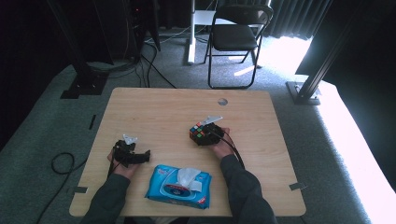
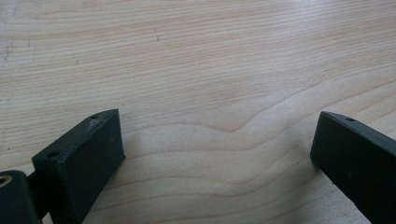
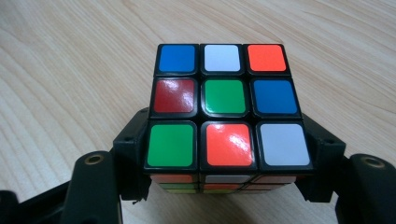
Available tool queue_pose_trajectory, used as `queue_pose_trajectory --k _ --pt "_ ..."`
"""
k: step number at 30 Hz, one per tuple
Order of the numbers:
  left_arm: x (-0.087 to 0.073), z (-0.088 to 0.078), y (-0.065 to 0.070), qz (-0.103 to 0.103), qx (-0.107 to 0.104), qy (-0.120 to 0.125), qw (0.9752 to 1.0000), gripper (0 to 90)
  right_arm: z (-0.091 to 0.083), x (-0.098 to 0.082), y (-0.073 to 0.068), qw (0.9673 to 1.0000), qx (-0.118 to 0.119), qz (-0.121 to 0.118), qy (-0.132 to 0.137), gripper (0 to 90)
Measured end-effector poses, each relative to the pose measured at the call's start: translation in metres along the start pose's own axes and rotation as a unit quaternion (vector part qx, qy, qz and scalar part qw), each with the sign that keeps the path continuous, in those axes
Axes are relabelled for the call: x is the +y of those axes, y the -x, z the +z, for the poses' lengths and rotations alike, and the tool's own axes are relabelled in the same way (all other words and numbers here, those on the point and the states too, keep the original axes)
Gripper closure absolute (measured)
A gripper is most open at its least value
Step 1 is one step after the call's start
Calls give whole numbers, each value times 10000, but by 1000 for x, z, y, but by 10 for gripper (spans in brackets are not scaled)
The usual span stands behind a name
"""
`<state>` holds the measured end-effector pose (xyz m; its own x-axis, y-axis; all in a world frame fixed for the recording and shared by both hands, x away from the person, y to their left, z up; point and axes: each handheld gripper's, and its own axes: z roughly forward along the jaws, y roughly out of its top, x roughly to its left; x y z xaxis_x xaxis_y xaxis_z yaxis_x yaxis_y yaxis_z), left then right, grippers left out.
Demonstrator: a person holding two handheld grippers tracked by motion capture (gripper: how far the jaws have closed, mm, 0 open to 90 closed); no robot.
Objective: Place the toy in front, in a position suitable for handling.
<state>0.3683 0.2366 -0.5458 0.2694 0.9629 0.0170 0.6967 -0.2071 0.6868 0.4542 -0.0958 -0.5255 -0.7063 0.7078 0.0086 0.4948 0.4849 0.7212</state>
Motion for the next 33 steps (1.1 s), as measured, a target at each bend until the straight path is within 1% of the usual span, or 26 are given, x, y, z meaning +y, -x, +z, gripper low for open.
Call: queue_pose_trajectory --k 6,9,11,15,19,20,22,25,27,33 --pt "0 0 0 -3 0 4 10000 26 -2 -3 -3 9999 86 -98 12 339" --pt "0 0 0 0 0 4 10000 26 -5 -6 -7 9997 168 -167 68 339" --pt "0 0 0 0 0 3 10000 26 -6 -6 -8 9996 182 -182 68 338" --pt "0 0 0 -2 0 5 10000 26 -9 -8 -14 9990 275 -337 80 339" --pt "0 0 0 -1 -1 -4 10000 26 -11 -7 -22 9980 358 -515 116 338" --pt "0 0 0 -1 -1 -4 10000 26 -11 -7 -22 9980 358 -515 116 338" --pt "0 0 0 -1 0 -5 10000 26 -12 -7 -28 9971 431 -616 113 339" --pt "0 0 0 0 0 -4 10000 26 -12 -7 -30 9967 444 -670 101 339" --pt "0 0 0 3 1 -8 10000 26 -11 -8 -36 9956 528 -765 86 338" --pt "0 0 0 2 1 -7 10000 26 -12 -10 -41 9943 632 -851 80 339"
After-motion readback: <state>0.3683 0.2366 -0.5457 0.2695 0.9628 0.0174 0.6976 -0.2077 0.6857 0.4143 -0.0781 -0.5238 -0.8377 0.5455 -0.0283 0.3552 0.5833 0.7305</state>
